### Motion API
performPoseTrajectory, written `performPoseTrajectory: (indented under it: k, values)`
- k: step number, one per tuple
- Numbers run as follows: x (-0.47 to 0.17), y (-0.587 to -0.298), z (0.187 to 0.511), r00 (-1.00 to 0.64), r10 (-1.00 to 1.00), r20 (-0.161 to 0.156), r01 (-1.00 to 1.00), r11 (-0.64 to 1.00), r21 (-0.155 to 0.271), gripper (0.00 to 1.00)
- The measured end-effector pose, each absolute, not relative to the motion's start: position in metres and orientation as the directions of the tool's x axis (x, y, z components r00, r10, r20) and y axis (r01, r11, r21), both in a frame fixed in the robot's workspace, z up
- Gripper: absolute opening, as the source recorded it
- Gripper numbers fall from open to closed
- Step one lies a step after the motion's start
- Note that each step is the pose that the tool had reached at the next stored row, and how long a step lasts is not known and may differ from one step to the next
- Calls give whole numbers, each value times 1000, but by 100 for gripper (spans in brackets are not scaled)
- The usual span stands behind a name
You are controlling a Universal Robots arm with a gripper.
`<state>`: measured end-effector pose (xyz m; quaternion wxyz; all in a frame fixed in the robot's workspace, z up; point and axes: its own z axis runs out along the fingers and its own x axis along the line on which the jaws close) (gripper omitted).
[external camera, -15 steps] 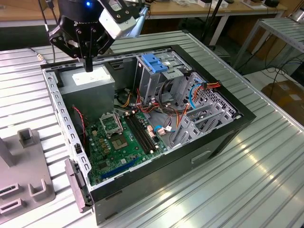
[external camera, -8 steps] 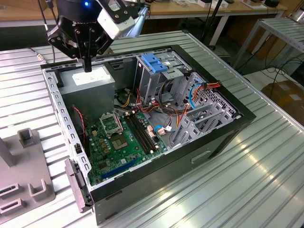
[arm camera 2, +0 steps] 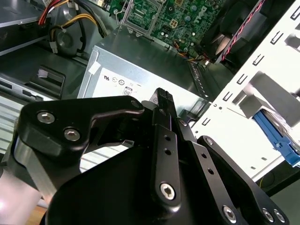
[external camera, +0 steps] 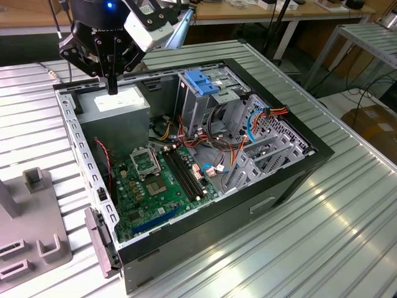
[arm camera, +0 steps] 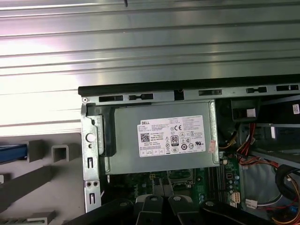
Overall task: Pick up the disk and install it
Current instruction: 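Reach for the disk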
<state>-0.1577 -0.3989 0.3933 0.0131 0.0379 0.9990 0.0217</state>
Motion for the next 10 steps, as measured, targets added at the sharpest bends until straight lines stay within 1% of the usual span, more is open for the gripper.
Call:
performPoseTrajectory:
  k: [10]
  values:
    - [-162,-399,393,-997,76,-24,75,996,44,11]
